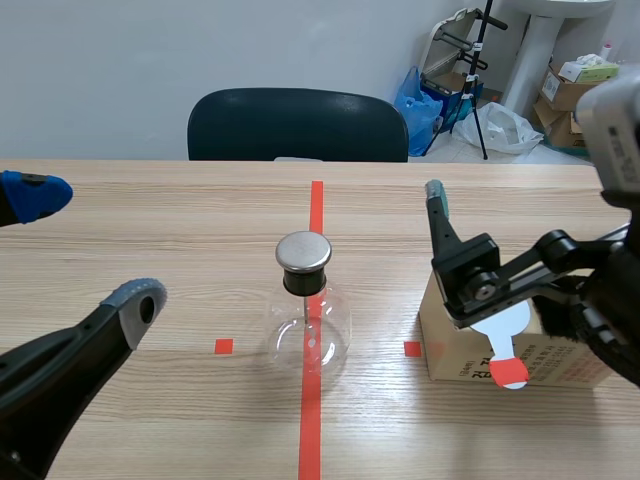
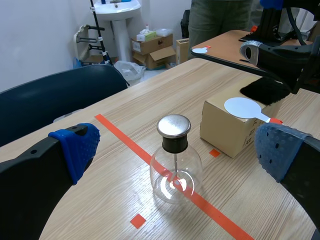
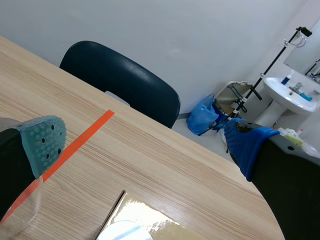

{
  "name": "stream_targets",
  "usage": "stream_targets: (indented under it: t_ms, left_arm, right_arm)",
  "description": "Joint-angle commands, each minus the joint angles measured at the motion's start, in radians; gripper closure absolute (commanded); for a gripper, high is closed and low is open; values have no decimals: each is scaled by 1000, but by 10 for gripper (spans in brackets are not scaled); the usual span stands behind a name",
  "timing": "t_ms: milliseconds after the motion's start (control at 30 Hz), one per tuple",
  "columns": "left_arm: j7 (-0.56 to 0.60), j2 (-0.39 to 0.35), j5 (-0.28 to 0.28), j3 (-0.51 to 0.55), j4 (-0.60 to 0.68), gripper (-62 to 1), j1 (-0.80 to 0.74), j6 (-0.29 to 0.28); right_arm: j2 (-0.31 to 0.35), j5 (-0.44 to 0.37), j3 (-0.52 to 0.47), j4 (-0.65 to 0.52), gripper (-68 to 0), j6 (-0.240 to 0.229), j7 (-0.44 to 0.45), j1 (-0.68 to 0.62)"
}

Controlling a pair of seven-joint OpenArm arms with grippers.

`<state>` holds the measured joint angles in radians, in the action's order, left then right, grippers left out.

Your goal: Do the electroscope experiment

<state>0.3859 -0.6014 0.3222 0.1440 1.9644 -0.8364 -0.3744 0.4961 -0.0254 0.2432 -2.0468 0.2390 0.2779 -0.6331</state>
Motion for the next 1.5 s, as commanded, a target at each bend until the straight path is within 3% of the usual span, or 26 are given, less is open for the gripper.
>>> stream_targets:
  t_ms: [0,267,633,1067,1300,1367,1467]
  left_arm:
    - [13,5,10,1,11,-623,3,-1]
    - [13,5,6,1,11,-623,3,-1]
    - [13,5,3,1,11,-623,3,-1]
    - [13,5,3,1,11,-623,3,-1]
    - [13,5,3,1,11,-623,3,-1]
    - [13,5,3,1,11,-623,3,-1]
    - [13,5,3,1,11,-623,3,-1]
  right_arm:
    - [11,6,-7,-13,-679,6,-12,-11]
    - [11,160,-7,-13,-679,6,-21,-95]
    - [11,549,-8,-13,-679,7,-26,-299]
    - [11,812,-8,11,-679,7,-33,-452]
    - [11,887,-9,109,-679,8,-37,-462]
    - [11,908,-10,142,-679,29,-45,-462]
    - [11,921,-24,179,-679,108,-48,-461]
